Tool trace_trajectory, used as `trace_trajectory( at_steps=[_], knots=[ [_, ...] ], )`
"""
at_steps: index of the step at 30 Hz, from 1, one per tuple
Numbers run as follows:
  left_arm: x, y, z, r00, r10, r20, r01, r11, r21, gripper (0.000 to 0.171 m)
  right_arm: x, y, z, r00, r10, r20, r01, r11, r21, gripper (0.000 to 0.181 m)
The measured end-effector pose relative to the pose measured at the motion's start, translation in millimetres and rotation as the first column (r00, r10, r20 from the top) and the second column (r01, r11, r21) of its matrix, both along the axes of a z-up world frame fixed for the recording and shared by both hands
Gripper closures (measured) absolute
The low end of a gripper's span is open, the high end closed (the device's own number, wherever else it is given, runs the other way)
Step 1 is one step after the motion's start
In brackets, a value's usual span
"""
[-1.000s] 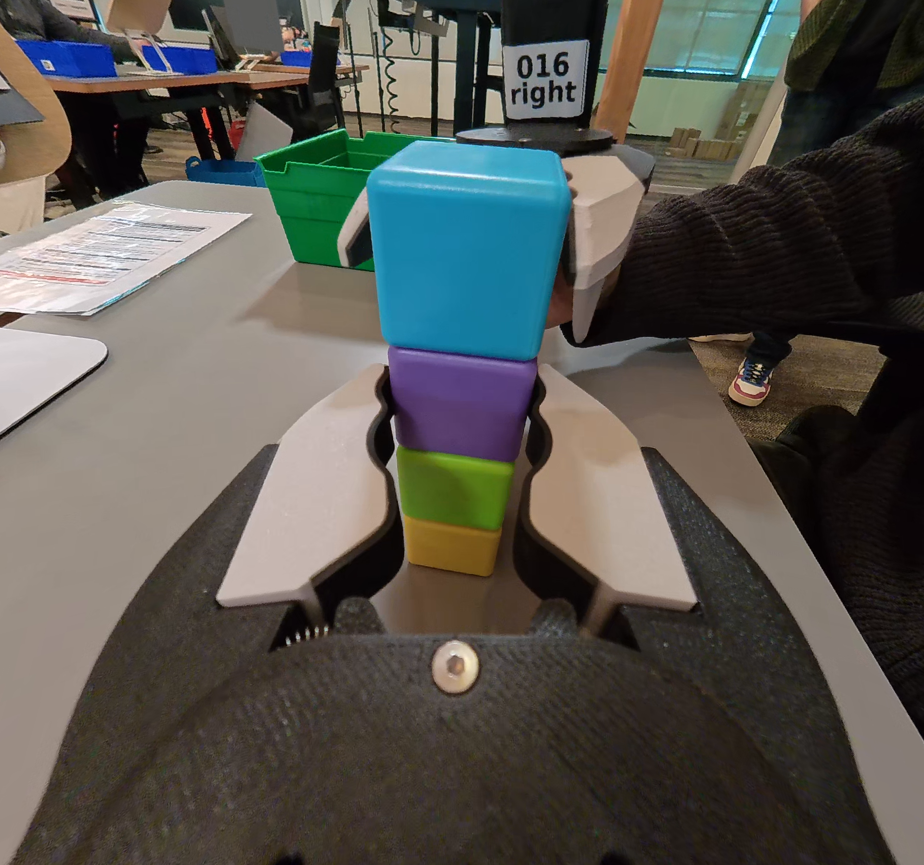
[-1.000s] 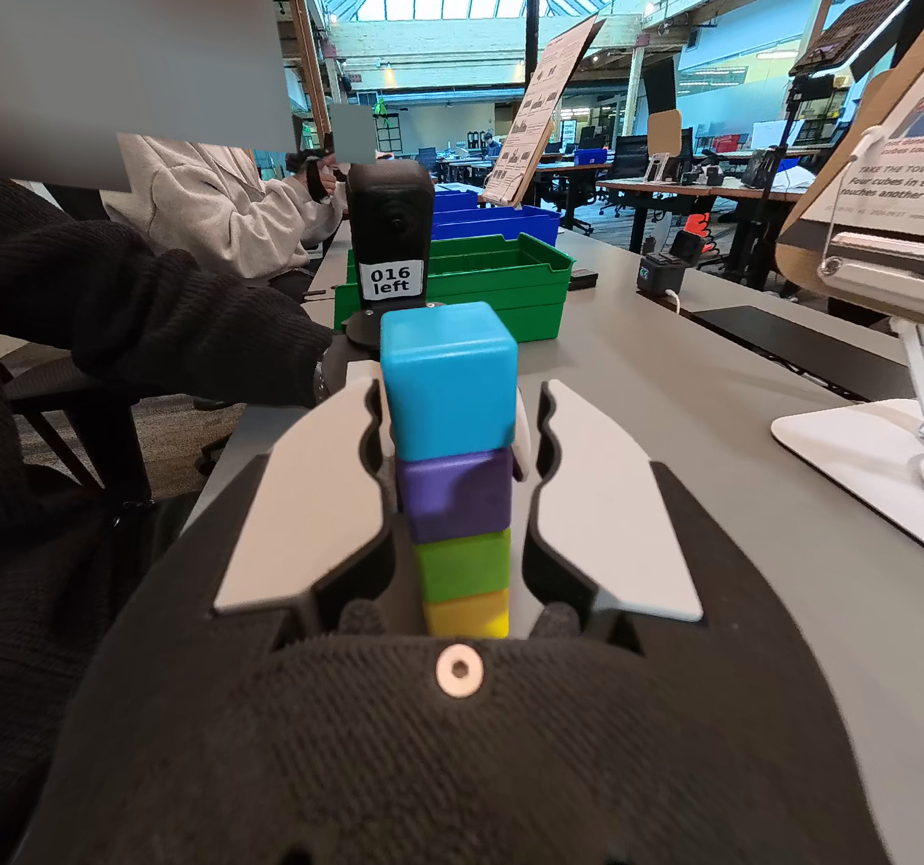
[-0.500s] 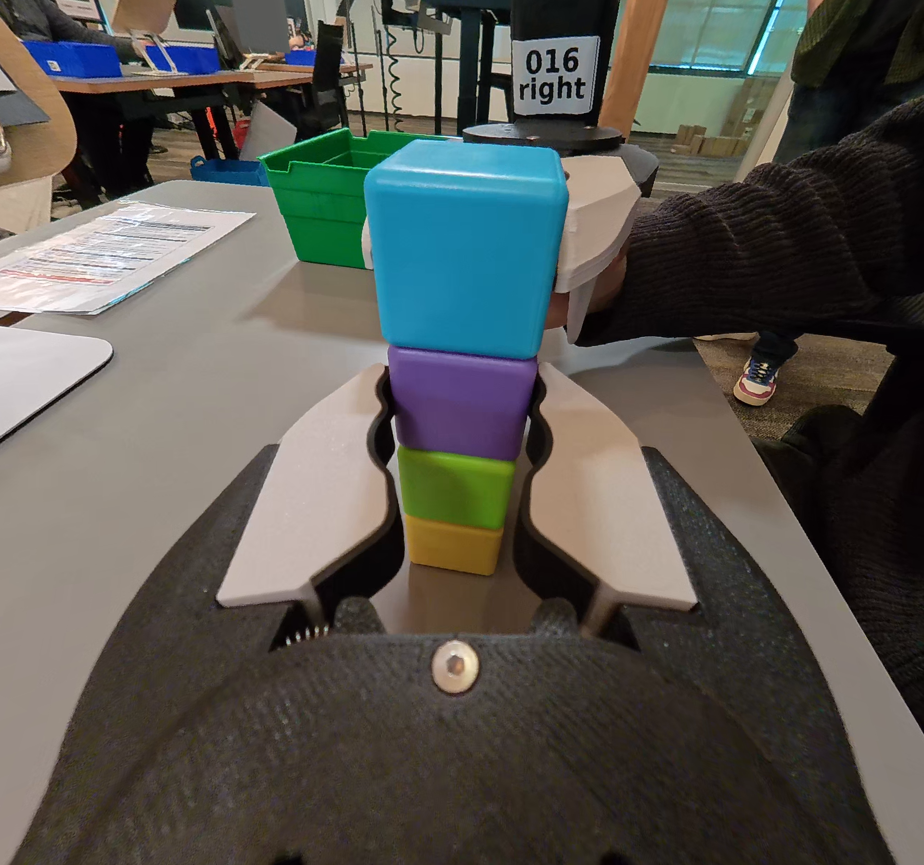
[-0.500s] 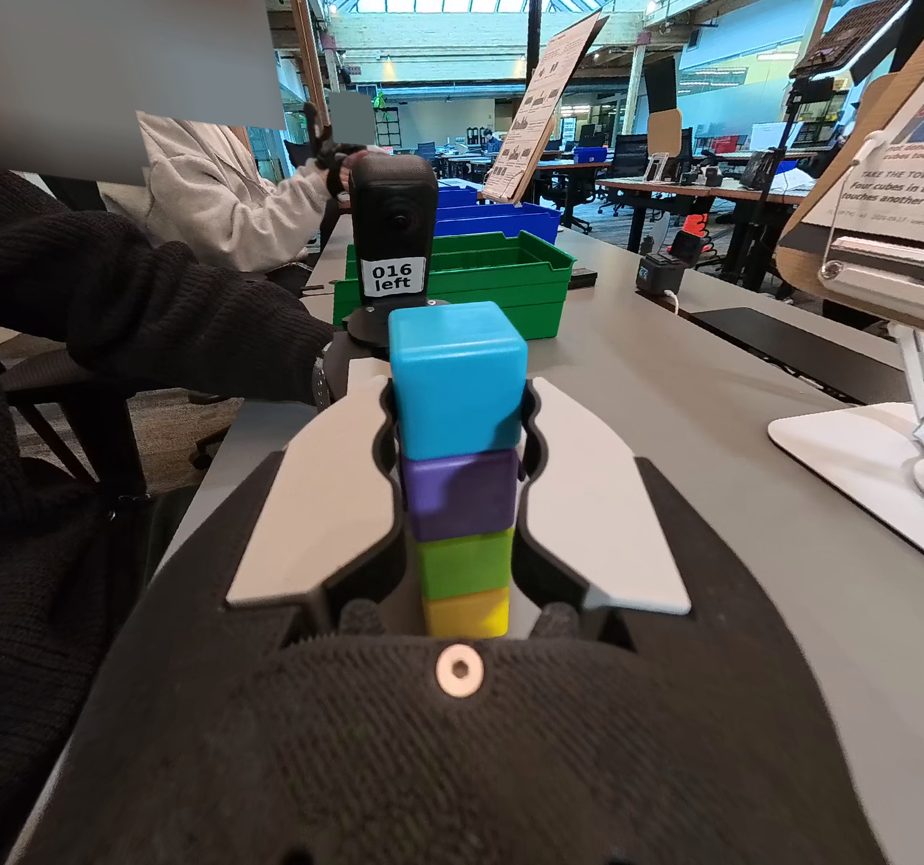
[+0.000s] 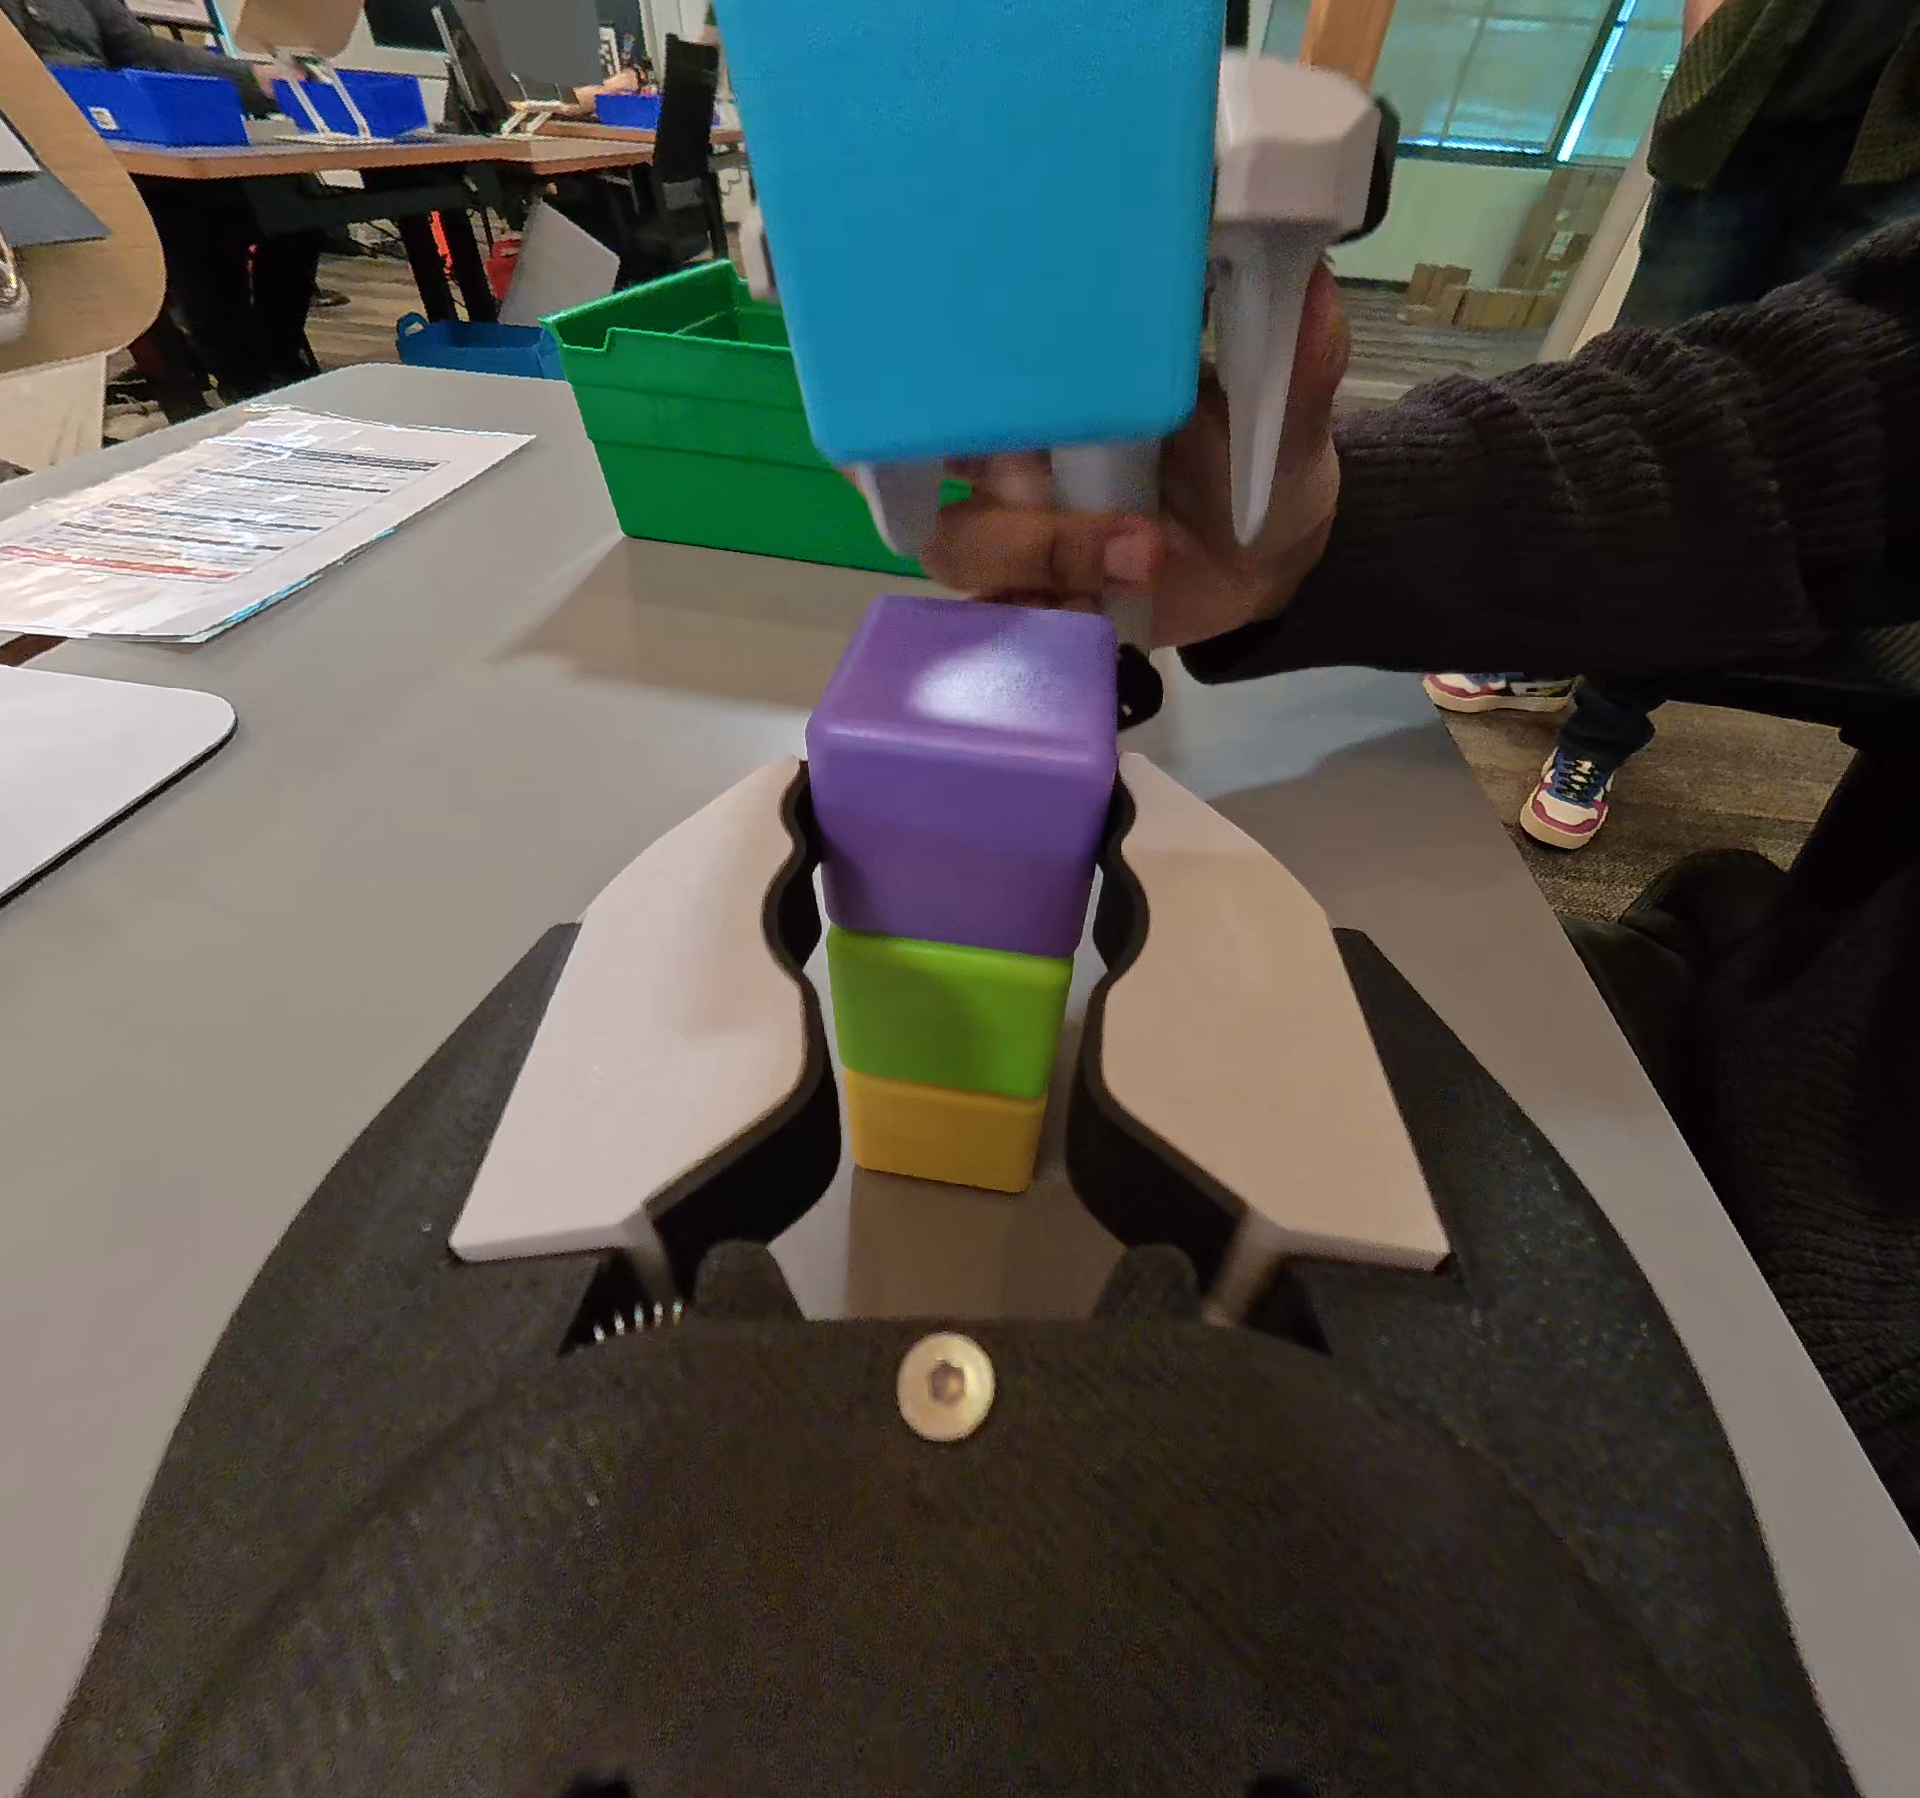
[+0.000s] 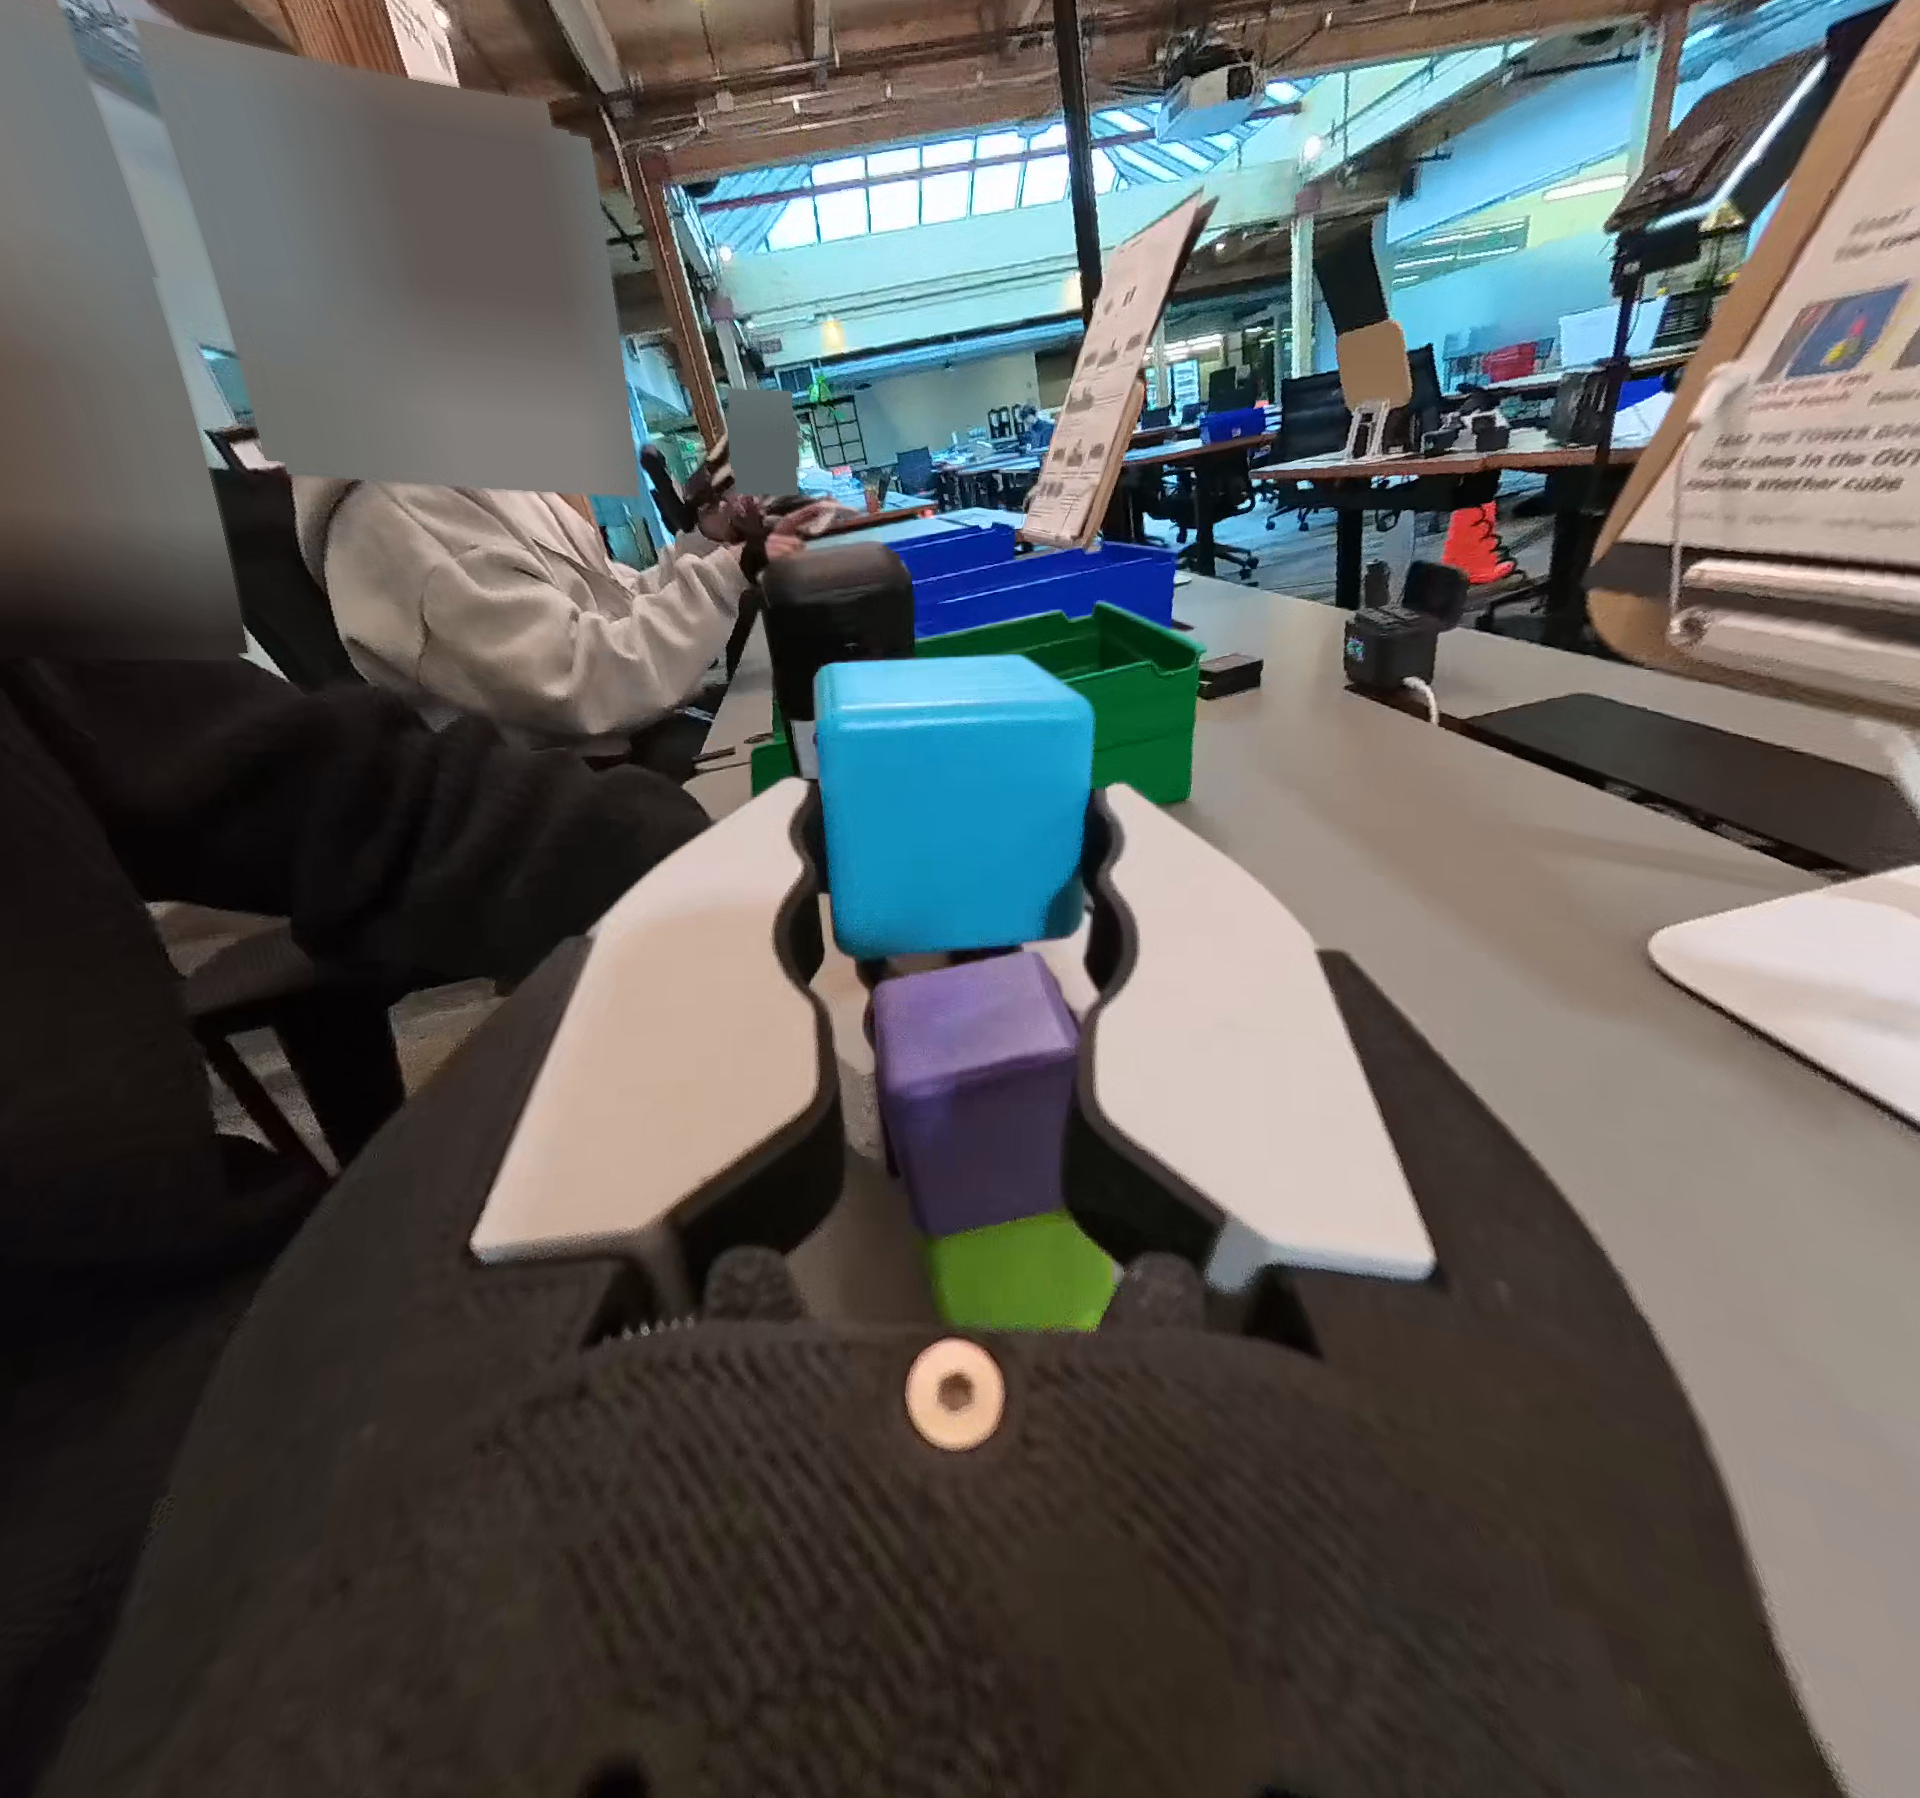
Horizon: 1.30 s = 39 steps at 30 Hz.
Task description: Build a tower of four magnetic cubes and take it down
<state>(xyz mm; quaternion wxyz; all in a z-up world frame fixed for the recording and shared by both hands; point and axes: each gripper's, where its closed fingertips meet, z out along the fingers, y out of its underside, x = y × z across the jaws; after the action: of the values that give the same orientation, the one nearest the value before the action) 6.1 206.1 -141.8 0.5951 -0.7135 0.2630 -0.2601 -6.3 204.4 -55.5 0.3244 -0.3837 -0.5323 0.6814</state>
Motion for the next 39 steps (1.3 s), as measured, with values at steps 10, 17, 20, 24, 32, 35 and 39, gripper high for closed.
trace_trajectory(
  at_steps=[10, 17, 20, 24, 32, 35, 39],
  knots=[
    [1.2, -1.3, -0.4, 1.000, -0.007, -0.012, 0.007, 1.000, -0.004, 0.119, 32.3, 54.0, 54.2, 0.973, -0.231, 0.014, 0.229, 0.969, 0.097, 0.132],
    [1.4, -1.8, -0.4, 1.000, -0.004, -0.012, 0.004, 1.000, -0.008, 0.119, 95.0, 170.8, 51.4, 0.814, -0.557, 0.165, 0.485, 0.808, 0.334, 0.132],
    [0.6, -2.6, -0.4, 1.000, -0.003, -0.010, 0.003, 1.000, -0.011, 0.119, 126.8, 236.8, 22.1, 0.687, -0.672, 0.277, 0.545, 0.728, 0.415, 0.132],
    [0.8, -2.5, -0.1, 1.000, -0.003, -0.003, 0.002, 1.000, -0.015, 0.119, 162.0, 310.1, -39.4, 0.439, -0.747, 0.499, 0.489, 0.665, 0.565, 0.132],
    [2.6, -1.8, 0.2, 1.000, 0.003, 0.007, -0.002, 1.000, -0.027, 0.119, 169.4, 352.5, -131.5, 0.151, -0.700, 0.698, 0.213, 0.713, 0.668, 0.132],
    [2.8, -2.1, 0.1, 1.000, 0.004, 0.003, -0.004, 1.000, -0.027, 0.119, 162.2, 354.3, -143.6, 0.125, -0.687, 0.716, 0.156, 0.726, 0.669, 0.132],
    [3.9, -2.2, 0.2, 1.000, 0.000, 0.003, 0.000, 1.000, -0.031, 0.119, 161.5, 355.3, -154.9, 0.076, -0.674, 0.735, 0.095, 0.739, 0.667, 0.132]
  ],
)
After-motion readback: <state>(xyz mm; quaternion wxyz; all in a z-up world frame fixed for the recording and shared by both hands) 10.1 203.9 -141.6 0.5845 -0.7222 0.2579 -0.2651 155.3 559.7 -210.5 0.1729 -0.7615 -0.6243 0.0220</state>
